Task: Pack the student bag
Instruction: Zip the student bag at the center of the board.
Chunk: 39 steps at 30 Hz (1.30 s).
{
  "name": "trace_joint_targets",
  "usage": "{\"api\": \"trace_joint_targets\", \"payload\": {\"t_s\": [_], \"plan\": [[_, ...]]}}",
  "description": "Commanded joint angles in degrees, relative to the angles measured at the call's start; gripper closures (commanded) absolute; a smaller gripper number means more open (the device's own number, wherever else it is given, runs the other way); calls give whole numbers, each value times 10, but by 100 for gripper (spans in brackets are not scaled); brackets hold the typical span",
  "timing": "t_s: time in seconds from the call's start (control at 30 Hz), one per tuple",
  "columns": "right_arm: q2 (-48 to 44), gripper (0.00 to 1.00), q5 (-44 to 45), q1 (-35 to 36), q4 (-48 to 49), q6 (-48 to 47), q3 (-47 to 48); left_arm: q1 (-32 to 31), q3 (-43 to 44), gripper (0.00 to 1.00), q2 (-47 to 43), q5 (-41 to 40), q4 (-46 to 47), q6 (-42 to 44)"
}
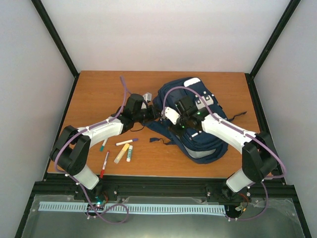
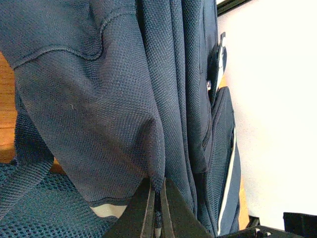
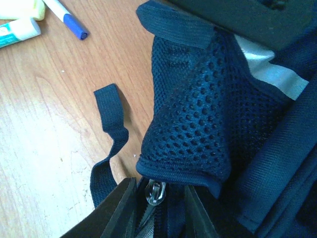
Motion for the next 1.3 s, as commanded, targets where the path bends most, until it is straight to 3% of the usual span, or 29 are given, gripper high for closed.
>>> {"api": "trace_joint_targets", "payload": {"t_s": [0.0,0.13,0.23,0.33,0.8,1.13,1.27], "plan": [[19,72,50,4,34,25,20,-6,13,99,-45,32,50,-7],[28,68,58,5,35,38,31,-6,11,99,-46,33,52,-8],[31,88,55,6,29,39,38,-6,10,99,-45,31,52,-7],[22,96,46,7,13,33,31,-6,11,99,-44,24,44,-2],[-81,97,40,6,-58,-21,-108,35,23,99,-30,-8,7,14],[-127,94,46,6,-101,-43,-141,41,22,99,2,-9,17,7],[-151,88,44,6,-126,-65,-147,41,18,99,8,3,33,1]]}}
